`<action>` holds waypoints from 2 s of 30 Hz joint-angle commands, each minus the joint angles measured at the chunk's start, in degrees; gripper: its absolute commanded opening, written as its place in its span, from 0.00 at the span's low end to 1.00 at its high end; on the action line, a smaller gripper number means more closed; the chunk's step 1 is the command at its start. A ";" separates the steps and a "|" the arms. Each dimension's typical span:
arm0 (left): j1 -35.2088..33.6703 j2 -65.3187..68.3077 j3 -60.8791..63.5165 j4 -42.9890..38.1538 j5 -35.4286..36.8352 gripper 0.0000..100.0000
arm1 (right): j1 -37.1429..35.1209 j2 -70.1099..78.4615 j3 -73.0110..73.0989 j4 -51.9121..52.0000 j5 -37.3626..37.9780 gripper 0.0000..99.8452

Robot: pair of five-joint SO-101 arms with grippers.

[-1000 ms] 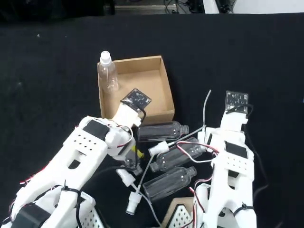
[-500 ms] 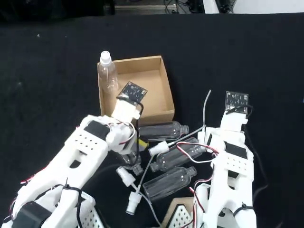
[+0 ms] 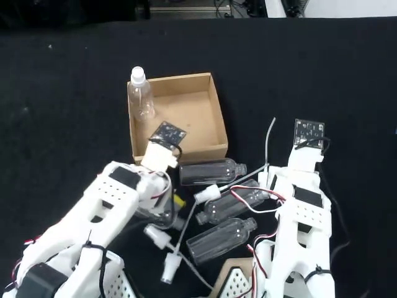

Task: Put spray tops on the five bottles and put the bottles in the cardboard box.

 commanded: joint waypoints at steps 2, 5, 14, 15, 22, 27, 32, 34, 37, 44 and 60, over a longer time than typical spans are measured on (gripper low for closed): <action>-4.35 -1.05 -9.10 11.60 -1.85 0.32 | 0.35 -1.89 -0.22 -1.76 0.26 0.16; -6.55 -1.05 -11.82 17.14 -6.77 0.32 | 0.35 -1.89 -0.22 -1.76 0.26 0.16; -23.96 -1.05 -9.45 17.23 -17.85 0.32 | 0.44 -1.89 -0.04 -1.76 0.26 0.16; -25.36 -1.05 -9.45 17.14 -18.73 0.32 | 0.35 -1.89 -0.04 -1.76 0.26 0.16; -30.02 -1.05 -10.24 17.58 -25.58 0.32 | 0.35 -1.89 0.04 -1.93 0.26 0.16; -31.60 -1.05 -20.44 25.85 -29.19 0.32 | 0.35 -1.89 0.04 -2.02 0.26 0.16; -31.16 -0.35 -34.59 41.67 -46.15 0.32 | 0.35 -1.89 0.04 -2.02 0.26 0.16; -31.16 -0.35 -33.10 43.87 -58.73 0.32 | 0.35 -1.89 0.04 -1.93 0.26 0.16; -30.99 -0.44 -26.07 42.46 -70.95 0.32 | 0.26 -1.89 0.04 -1.93 0.26 0.16; -29.05 -1.05 -15.87 30.07 -66.29 0.32 | -3.78 -1.89 0.92 -1.76 3.60 0.16; -24.48 -1.05 -0.66 9.67 -62.68 0.32 | -3.87 -1.89 1.10 -1.67 3.87 0.16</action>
